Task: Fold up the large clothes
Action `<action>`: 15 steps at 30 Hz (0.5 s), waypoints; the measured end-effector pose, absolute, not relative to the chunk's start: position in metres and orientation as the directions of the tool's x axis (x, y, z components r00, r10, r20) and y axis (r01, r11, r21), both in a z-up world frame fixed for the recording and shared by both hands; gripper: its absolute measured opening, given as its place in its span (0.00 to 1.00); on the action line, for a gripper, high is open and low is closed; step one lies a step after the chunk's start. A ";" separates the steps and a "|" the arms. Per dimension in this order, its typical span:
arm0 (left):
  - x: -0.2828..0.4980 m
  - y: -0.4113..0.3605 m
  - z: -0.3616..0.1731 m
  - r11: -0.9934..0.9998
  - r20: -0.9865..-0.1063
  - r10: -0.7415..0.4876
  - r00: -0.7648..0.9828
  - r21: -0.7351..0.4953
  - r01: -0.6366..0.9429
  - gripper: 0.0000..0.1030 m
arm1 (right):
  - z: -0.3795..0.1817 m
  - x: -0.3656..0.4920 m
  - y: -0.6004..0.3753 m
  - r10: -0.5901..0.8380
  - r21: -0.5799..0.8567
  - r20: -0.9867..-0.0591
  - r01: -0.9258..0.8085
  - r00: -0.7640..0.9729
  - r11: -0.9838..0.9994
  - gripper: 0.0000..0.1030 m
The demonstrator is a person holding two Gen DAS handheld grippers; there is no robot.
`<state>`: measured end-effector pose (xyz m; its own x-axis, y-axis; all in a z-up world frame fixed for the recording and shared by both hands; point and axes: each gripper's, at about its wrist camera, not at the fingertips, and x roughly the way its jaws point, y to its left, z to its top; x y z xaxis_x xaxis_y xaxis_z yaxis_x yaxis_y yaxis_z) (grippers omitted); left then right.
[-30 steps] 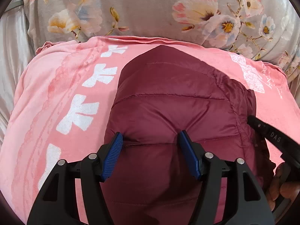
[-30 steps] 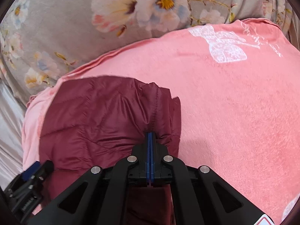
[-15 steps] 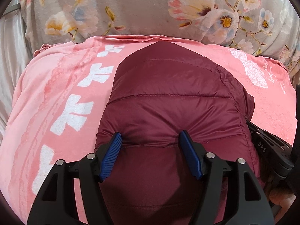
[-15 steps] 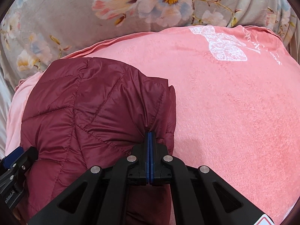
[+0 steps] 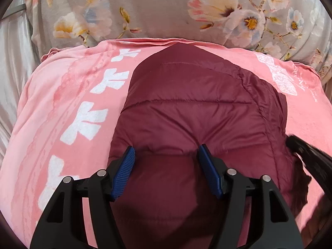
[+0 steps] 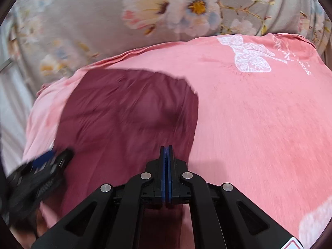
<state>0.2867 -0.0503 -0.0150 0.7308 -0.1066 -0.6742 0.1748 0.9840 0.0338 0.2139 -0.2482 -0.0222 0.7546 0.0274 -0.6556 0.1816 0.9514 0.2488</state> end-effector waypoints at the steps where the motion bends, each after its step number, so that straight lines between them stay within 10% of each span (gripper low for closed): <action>1: 0.282 -0.050 -0.013 0.984 -0.674 -0.107 0.731 0.035 0.176 0.60 | -0.025 0.205 -0.244 0.031 0.237 -0.666 0.172 0.745 0.956 0.01; 15: 0.236 -0.047 -0.006 0.979 -0.678 -0.121 0.725 0.039 0.200 0.60 | -0.042 0.170 -0.222 -0.001 0.169 -0.698 0.167 0.716 0.971 0.01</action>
